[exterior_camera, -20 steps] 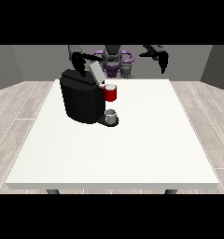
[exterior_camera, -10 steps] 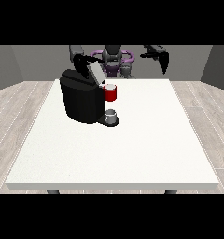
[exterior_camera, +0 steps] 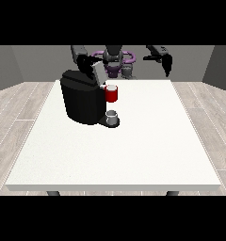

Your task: Insert the coffee pod into the coffee machine and close the lid

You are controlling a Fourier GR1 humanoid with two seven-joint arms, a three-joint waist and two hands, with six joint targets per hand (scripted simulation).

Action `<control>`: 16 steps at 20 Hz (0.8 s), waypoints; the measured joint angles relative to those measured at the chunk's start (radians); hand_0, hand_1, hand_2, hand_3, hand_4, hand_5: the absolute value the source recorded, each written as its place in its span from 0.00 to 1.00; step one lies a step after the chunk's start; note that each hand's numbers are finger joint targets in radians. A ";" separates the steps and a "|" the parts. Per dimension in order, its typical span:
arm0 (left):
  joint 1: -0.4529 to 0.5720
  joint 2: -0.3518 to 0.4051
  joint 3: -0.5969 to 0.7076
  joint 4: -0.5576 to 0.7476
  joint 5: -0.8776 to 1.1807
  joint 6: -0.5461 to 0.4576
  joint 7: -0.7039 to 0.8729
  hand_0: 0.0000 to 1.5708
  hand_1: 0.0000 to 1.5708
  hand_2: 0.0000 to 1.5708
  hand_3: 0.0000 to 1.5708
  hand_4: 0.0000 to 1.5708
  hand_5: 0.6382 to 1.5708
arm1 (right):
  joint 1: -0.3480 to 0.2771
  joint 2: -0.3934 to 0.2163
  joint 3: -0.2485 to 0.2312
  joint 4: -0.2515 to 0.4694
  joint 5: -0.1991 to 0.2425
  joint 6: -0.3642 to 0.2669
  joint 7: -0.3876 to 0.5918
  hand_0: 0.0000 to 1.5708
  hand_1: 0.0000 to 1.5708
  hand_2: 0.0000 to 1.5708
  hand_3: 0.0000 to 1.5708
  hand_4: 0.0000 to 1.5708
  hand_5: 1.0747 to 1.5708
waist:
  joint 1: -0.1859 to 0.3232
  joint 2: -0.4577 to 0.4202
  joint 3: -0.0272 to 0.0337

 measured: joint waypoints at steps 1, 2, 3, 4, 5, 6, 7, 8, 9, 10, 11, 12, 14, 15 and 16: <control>0.001 0.003 0.000 -0.004 0.006 -0.003 0.009 0.00 0.00 0.00 0.00 0.00 1.00 | 0.000 -0.003 0.002 0.010 0.007 0.002 -0.004 0.00 0.00 0.00 0.00 0.07 1.00 | 0.004 0.001 0.0001; -0.005 0.012 0.010 0.001 0.019 -0.012 0.009 0.00 0.00 0.00 0.00 0.02 1.00 | -0.013 0.004 0.007 0.014 0.012 -0.003 0.006 0.00 0.00 0.00 0.00 0.10 1.00 | 0.008 0.004 0.0005; 0.006 0.007 0.004 0.007 0.015 -0.012 -0.001 0.00 0.00 0.00 0.00 0.08 1.00 | -0.024 0.015 0.015 0.015 0.015 -0.008 0.025 0.00 0.00 0.00 0.00 0.14 1.00 | 0.011 -0.001 0.0007; 0.003 0.012 0.007 0.013 0.016 -0.011 -0.007 0.00 0.00 0.00 0.00 0.09 1.00 | -0.039 0.017 0.019 0.017 0.022 -0.011 0.030 0.00 0.00 0.00 0.00 0.09 1.00 | 0.012 0.004 0.0006; -0.007 0.019 0.014 0.018 0.013 -0.002 -0.004 0.00 0.00 0.00 0.00 0.10 1.00 | -0.043 0.019 0.028 0.018 0.030 -0.006 0.035 0.00 0.00 0.00 0.00 0.00 1.00 | 0.007 0.003 0.0005; -0.001 0.016 0.010 0.015 0.010 0.003 -0.006 0.00 0.00 0.00 0.00 0.12 1.00 | -0.044 0.021 0.033 0.023 0.037 -0.005 0.028 0.00 0.00 0.00 0.00 0.04 1.00 | 0.009 0.002 0.0006; -0.005 0.021 0.010 0.019 0.013 -0.001 -0.004 0.00 0.00 0.00 0.00 0.11 1.00 | -0.057 0.028 0.040 0.026 0.047 -0.013 0.033 0.00 0.00 0.00 0.00 0.14 1.00 | 0.012 0.005 0.0008; -0.012 0.028 0.015 0.030 0.012 -0.002 -0.011 0.00 0.00 0.00 0.00 0.09 1.00 | -0.080 0.029 0.046 0.024 0.054 -0.014 0.048 0.00 0.00 0.00 0.00 0.11 1.00 | 0.012 0.011 0.0009; -0.011 0.030 0.013 0.028 0.017 -0.005 0.000 0.00 0.00 0.00 0.00 0.10 1.00 | -0.088 0.030 0.048 0.029 0.063 -0.020 0.054 0.00 0.00 0.00 0.00 0.08 1.00 | 0.017 0.005 0.0006; -0.015 0.032 0.013 0.027 0.021 -0.011 0.000 0.00 0.00 0.00 0.00 0.08 1.00 | -0.098 0.032 0.052 0.034 0.074 -0.027 0.045 0.00 0.00 0.00 0.00 0.09 1.00 | 0.024 0.013 0.0007; -0.014 0.022 0.001 0.011 0.018 -0.003 0.011 0.00 0.00 0.00 0.00 0.09 1.00 | -0.103 0.025 0.050 0.046 0.083 -0.029 0.030 0.00 0.00 0.00 0.00 0.08 1.00 | 0.033 0.016 0.0006; -0.018 0.015 -0.003 0.009 0.018 0.006 0.016 0.00 0.00 0.00 0.00 0.12 1.00 | -0.108 0.030 0.057 0.050 0.093 -0.033 0.022 0.00 0.00 0.00 0.00 0.09 1.00 | 0.032 0.016 0.0008; -0.023 0.022 0.004 0.015 0.026 0.003 0.010 0.00 0.00 0.00 0.00 0.10 1.00 | -0.127 0.026 0.056 0.057 0.099 -0.024 0.027 0.00 0.00 0.00 0.00 0.09 1.00 | 0.030 0.019 0.0008; -0.027 0.014 -0.001 0.023 0.017 0.017 -0.001 0.00 0.00 0.00 0.00 0.00 1.00 | -0.140 0.031 0.059 0.056 0.103 -0.027 0.030 0.00 0.00 0.00 0.00 0.07 1.00 | 0.025 0.024 0.0010; -0.030 0.020 0.005 0.036 0.021 0.011 -0.018 0.00 0.00 0.00 0.00 0.00 1.00 | -0.154 0.034 0.058 0.054 0.107 -0.031 0.033 0.00 0.00 0.00 0.00 0.05 1.00 | 0.022 0.030 0.0008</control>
